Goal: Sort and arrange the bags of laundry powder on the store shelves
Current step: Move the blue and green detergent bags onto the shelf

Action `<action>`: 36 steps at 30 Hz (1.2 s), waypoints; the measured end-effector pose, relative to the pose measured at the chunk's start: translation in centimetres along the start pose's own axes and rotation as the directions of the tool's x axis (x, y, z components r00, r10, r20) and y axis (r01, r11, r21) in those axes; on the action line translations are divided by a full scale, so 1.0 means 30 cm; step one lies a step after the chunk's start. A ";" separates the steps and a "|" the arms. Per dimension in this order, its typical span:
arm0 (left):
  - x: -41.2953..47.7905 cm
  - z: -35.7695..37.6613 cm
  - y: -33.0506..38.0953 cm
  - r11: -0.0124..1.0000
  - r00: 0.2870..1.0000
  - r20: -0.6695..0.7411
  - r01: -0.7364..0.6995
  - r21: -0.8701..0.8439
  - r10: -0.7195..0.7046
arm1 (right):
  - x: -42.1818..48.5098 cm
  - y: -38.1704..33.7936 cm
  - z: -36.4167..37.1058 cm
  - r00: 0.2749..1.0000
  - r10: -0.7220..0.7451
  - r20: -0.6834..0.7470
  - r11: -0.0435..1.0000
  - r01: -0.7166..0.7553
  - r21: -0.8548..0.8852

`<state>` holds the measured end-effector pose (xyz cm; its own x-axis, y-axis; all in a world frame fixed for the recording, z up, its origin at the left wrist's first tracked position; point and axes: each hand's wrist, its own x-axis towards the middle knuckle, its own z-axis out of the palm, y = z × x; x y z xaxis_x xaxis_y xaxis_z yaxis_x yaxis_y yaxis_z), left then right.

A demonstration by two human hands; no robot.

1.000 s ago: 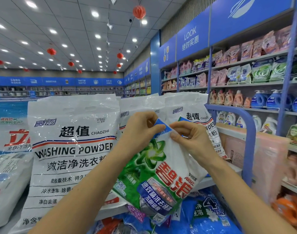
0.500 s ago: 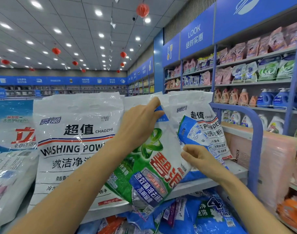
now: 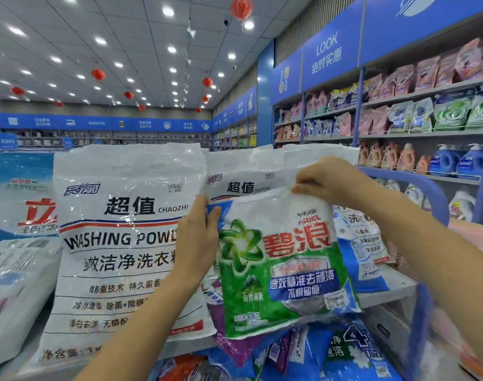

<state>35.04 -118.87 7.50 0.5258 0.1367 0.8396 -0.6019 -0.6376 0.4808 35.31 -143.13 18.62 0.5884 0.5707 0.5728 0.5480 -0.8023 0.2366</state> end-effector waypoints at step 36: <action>0.071 -0.018 -0.042 0.918 0.973 0.078 0.230 -0.322 -0.217 | -0.043 -0.011 0.399 0.723 0.661 0.201 -0.038 -0.235 0.971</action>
<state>36.58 -117.37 8.82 0.6890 0.2122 0.6930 -0.6252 -0.3097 0.7164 41.47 -141.50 8.41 0.9071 -0.0830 0.4126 0.4182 0.0662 -0.9060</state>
